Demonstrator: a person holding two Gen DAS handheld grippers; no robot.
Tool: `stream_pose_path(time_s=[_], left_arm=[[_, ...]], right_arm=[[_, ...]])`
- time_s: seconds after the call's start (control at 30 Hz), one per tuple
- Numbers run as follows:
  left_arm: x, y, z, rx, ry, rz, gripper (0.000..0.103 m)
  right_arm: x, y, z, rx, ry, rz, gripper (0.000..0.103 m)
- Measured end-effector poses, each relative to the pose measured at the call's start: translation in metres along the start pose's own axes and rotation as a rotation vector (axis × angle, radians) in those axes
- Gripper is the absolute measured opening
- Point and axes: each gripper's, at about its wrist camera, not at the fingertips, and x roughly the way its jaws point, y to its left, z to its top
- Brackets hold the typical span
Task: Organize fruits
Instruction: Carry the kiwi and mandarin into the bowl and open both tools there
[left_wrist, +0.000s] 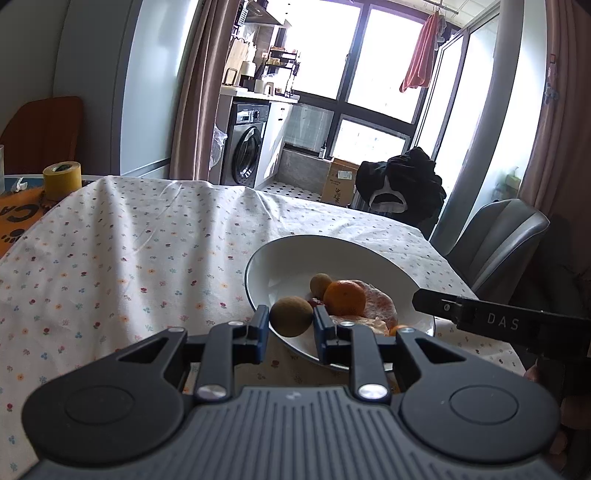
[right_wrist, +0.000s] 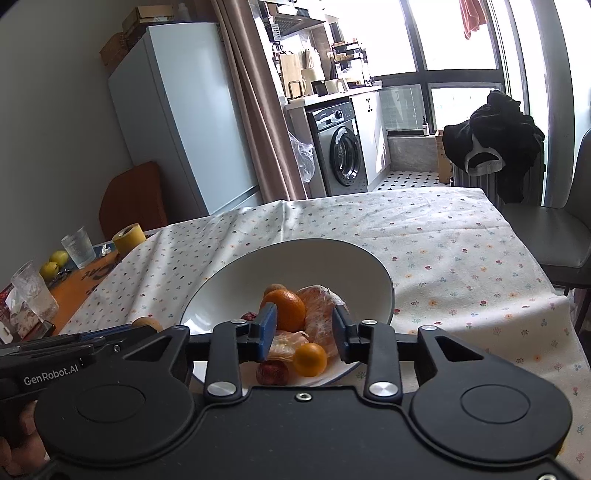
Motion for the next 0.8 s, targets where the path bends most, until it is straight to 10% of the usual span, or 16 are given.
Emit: stream_pose_path(time_s=[0.8], left_arm=[[0.031, 0.013, 0.014, -0.021, 0.039, 0.033, 0.032]], right_arm=[[0.005, -0.024, -0.011, 0.064, 0.034, -0.046, 0.054]])
